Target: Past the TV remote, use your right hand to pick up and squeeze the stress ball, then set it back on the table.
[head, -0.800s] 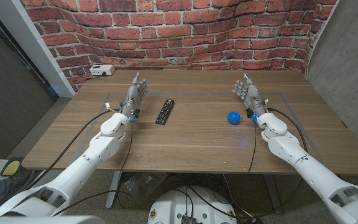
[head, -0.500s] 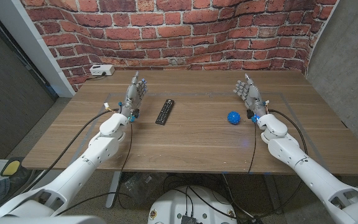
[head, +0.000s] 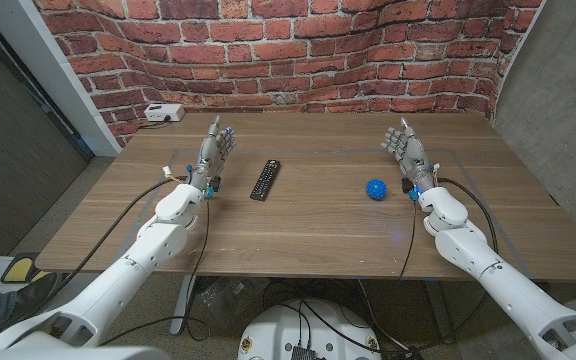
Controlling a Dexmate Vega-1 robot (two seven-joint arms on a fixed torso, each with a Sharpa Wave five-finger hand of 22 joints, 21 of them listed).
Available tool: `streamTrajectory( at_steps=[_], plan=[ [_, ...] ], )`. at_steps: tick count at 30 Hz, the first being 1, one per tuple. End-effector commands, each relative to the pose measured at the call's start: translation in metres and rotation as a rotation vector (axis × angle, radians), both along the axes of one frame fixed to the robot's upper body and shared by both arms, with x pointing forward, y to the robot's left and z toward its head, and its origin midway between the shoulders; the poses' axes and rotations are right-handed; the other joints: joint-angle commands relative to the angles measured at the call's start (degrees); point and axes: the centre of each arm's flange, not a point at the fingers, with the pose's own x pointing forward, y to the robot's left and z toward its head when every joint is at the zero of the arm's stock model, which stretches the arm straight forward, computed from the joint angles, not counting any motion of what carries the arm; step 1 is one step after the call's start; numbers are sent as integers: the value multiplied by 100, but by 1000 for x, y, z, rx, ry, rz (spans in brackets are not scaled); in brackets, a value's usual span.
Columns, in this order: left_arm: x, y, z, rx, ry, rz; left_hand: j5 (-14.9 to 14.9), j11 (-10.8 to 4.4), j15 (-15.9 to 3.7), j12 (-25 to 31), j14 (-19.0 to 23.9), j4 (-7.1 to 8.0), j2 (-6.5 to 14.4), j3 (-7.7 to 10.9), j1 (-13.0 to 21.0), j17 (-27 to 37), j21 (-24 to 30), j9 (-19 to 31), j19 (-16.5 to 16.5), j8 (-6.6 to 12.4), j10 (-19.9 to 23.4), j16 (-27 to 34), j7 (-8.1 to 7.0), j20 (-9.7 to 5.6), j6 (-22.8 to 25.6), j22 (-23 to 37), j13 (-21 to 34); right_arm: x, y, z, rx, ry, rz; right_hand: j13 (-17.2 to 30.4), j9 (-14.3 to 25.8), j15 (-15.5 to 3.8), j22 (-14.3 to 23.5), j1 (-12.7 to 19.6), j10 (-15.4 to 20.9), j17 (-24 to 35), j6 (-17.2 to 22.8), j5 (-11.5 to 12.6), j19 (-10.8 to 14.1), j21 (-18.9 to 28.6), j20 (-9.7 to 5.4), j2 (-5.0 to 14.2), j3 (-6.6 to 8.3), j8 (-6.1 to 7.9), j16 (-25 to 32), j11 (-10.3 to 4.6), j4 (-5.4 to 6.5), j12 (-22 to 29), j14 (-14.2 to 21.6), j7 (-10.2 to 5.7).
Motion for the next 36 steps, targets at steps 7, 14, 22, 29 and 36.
streamTrajectory(
  at_steps=[7,14,22,29,36],
  plan=[
    [-8,4,4,64,-22,8,34,-20,21,67,207,-73,69,35,144,8,57,19,172,71,261,63,19,27,233,8,28,-35,-13,-13,-15,-57,-48,14,25,8,23,99,111,14,6,20,144,-13,-22,4,20,1,29,-19,-62,61,106,8],
    [-6,4,2,59,-20,-1,32,-15,15,83,327,-99,111,45,209,8,56,21,232,90,371,75,45,18,350,4,29,-49,-15,-12,-28,-81,-59,14,25,-9,24,126,217,11,6,20,182,-31,-22,11,26,-5,32,-22,-82,96,157,2],
    [-6,6,1,65,-16,10,22,-10,35,97,426,-124,152,54,276,8,64,23,322,109,486,75,69,46,479,2,30,-57,-13,-10,-60,-99,-68,15,26,-27,25,153,269,9,35,20,234,-43,-23,21,33,1,33,-36,-100,108,205,-8],
    [-6,5,-1,60,-16,6,10,-19,11,106,499,-145,185,61,329,8,53,24,351,137,575,72,35,95,624,1,32,-62,-14,-10,-93,-108,-79,15,26,-62,25,179,318,7,79,19,301,-45,-26,30,41,13,40,-46,-117,119,259,-16],
    [-7,4,2,57,-23,13,-2,-12,8,109,600,-160,212,66,371,8,58,25,410,147,641,85,66,101,713,1,33,-69,-15,-16,-106,-114,-87,15,27,-67,25,222,386,5,117,17,432,-40,-56,45,54,18,56,-77,-143,132,368,-32]
  ],
)
